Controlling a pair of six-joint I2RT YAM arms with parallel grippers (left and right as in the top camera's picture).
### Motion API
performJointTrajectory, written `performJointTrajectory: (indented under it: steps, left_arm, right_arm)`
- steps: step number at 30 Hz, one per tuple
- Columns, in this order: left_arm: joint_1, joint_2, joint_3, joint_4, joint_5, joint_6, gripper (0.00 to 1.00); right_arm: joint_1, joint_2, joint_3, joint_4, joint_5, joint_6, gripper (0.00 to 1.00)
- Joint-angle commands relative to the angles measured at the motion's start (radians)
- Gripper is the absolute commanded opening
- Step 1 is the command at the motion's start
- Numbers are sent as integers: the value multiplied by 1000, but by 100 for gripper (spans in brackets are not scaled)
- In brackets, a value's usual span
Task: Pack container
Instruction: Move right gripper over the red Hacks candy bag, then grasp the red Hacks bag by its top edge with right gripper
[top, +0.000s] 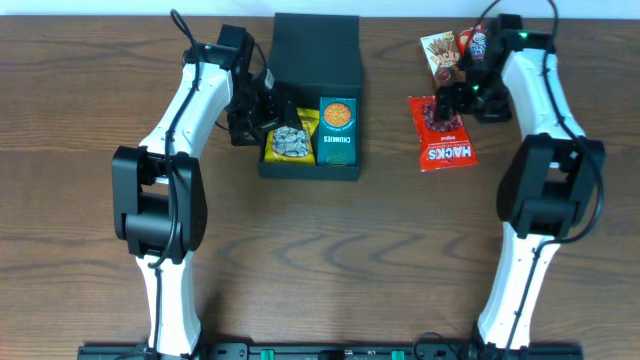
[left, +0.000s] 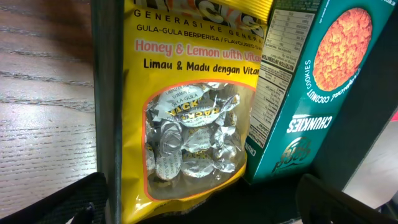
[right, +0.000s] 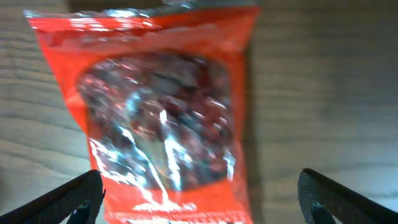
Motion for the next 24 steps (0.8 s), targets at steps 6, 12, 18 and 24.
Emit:
performJointTrajectory:
  steps: [6, 12, 18, 24]
  left_arm:
    - [-3, 13, 1, -5, 25, -5, 98]
    - [-3, 13, 1, -9, 26, -5, 98]
    - [-3, 13, 1, -12, 25, -5, 98]
    - [-2, 13, 1, -11, 25, -4, 98]
  right_arm:
    - [120, 24, -27, 46, 204, 0, 99]
    - [142, 51, -28, 51, 314, 70, 99]
    - [122, 55, -28, 61, 306, 85, 99]
    - [105, 55, -29, 67, 198, 84, 99]
